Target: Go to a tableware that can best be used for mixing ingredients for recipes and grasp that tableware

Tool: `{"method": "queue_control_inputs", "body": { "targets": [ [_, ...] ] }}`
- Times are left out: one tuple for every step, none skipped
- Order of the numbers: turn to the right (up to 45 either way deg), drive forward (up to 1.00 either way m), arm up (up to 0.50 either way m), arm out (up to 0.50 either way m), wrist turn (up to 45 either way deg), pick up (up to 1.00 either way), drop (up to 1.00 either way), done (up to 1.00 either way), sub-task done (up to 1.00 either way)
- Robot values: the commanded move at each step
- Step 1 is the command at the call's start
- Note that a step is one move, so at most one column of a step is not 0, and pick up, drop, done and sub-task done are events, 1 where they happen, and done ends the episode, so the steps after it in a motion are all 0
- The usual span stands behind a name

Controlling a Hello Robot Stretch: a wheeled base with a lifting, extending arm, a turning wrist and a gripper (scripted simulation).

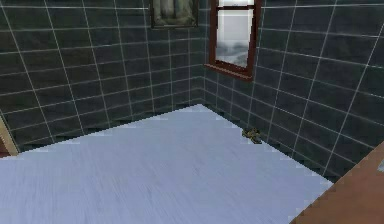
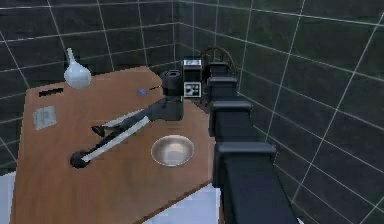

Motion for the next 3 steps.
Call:
{"method": "queue_control_inputs", "body": {
  "targets": [
    [0.0,0.0,0.0,0.0,45.0,0.0,0.0,0.0,0.0],
    [0.0,0.0,0.0,0.0,33.0,0.0,0.0,0.0,0.0],
    [0.0,0.0,-0.28,0.0,0.0,0.0,0.0,0.0,0.0]
  ]
}}
